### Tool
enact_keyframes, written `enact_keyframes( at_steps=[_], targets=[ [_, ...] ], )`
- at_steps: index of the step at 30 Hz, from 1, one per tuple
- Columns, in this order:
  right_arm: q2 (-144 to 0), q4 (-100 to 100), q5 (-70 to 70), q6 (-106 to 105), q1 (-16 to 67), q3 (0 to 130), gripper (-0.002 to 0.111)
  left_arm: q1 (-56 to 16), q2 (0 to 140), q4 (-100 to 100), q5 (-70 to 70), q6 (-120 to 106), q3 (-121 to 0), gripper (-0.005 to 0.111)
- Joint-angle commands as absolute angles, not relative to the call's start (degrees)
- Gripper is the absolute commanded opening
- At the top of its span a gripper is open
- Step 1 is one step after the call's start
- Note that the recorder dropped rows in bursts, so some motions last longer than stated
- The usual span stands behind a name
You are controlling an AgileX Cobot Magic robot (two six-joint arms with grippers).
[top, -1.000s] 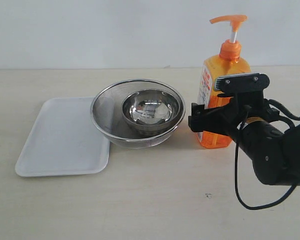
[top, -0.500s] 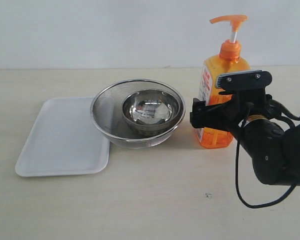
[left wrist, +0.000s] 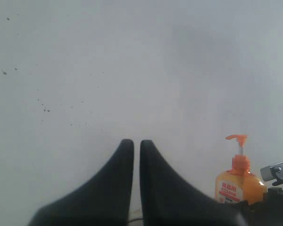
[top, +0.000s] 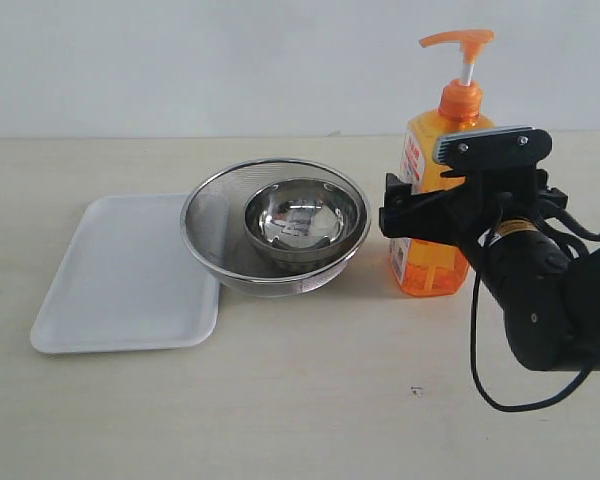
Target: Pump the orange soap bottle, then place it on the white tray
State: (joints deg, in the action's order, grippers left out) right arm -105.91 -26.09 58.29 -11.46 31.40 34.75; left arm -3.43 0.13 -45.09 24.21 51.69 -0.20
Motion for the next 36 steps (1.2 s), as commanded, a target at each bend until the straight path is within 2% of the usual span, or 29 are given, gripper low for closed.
enact_keyframes(
  at_steps=[1,15,17,18,20,22,23,27,28,36],
  targets=[
    [-105.78,-23.76,60.27,-10.57,31.54,34.46,0.104,-3.38,0.00,-44.80,24.52,52.07,0.00,0.005],
    [-105.78,-23.64,57.37,-11.90,31.54,34.46,0.104,-3.38,0.00,-44.80,24.52,52.07,0.00,0.005],
    [-105.78,-23.64,57.37,-11.90,31.54,34.46,0.101,-3.38,0.00,-44.80,24.52,52.07,0.00,0.005],
    [-105.78,-23.64,57.37,-11.90,31.54,34.46,0.097,-3.38,0.00,-44.80,24.52,52.07,0.00,0.005],
    [-105.78,-23.64,57.37,-11.90,31.54,34.46,0.080,-3.38,0.00,-44.80,24.52,52.07,0.00,0.005],
    [-105.78,-23.64,57.37,-11.61,31.54,34.46,0.059,-3.38,0.00,-44.80,24.52,52.07,0.00,0.005],
    [-105.78,-23.64,57.37,-11.19,31.54,34.46,0.044,-3.38,0.00,-44.80,24.52,52.07,0.00,0.005],
    [-105.78,-23.64,57.50,-11.19,31.54,34.46,0.005,-3.38,0.00,-44.80,24.52,52.07,0.00,0.005],
    [-105.78,-23.76,57.50,-11.19,31.54,34.46,0.000,-3.38,0.00,-44.80,24.52,52.07,0.00,0.005],
    [-105.78,-24.86,62.20,-11.29,31.54,34.46,0.000,-3.38,0.00,-44.80,24.52,52.07,0.00,0.005]
  ],
)
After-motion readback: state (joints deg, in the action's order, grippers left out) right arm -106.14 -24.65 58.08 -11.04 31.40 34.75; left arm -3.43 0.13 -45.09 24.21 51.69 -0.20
